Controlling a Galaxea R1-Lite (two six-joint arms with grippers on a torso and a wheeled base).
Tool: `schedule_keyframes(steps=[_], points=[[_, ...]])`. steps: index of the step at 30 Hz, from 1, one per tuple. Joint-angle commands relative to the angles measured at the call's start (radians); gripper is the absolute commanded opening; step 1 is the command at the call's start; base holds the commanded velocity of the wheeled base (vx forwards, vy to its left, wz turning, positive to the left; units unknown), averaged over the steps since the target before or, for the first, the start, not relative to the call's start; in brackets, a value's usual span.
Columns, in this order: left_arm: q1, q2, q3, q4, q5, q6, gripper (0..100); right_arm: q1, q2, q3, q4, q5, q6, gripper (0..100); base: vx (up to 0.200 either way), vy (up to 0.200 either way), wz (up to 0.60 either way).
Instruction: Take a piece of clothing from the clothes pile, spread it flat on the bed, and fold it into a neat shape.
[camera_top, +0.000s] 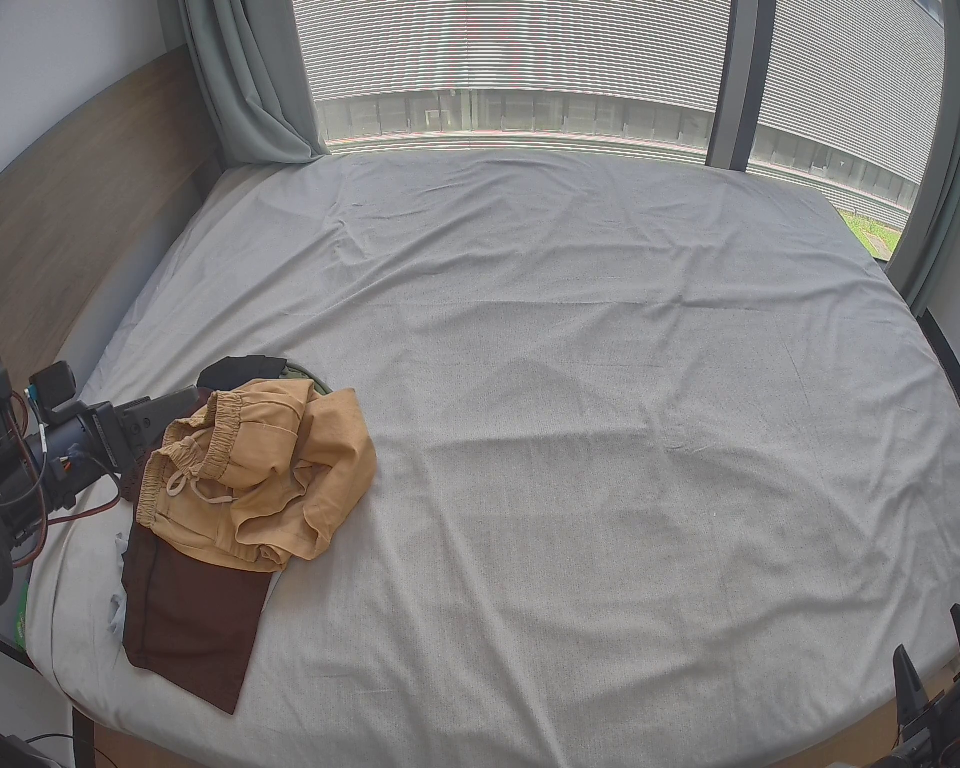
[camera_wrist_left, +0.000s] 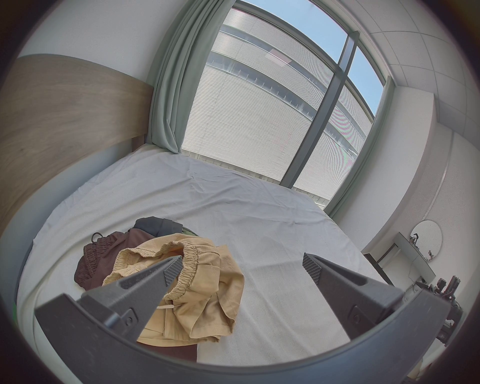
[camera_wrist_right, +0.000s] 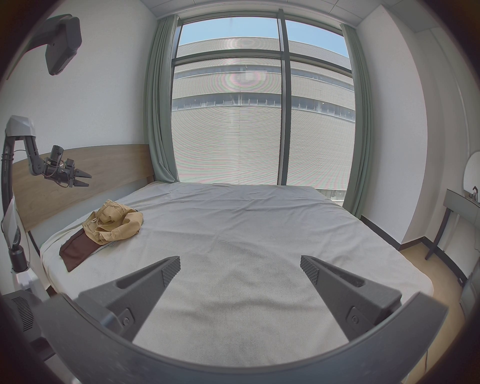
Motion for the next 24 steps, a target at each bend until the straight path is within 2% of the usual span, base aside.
schedule_keyframes(steps=[1,19,24], points=[[0.009,0.069,-0.036,0.0,-0.009,-0.002,100,0.0,-0.009,0.015,0.0,0.001,0.0,100,0.0,0.0,0.0],[0.026,0.307,-0.186,0.003,-0.011,0.0,100,0.0,-0.009,0.015,0.0,0.001,-0.001,100,0.0,0.0,0.0],[0.007,0.37,-0.212,0.002,-0.009,0.0,100,0.0,-0.009,0.015,0.0,0.001,-0.003,100,0.0,0.0,0.0]])
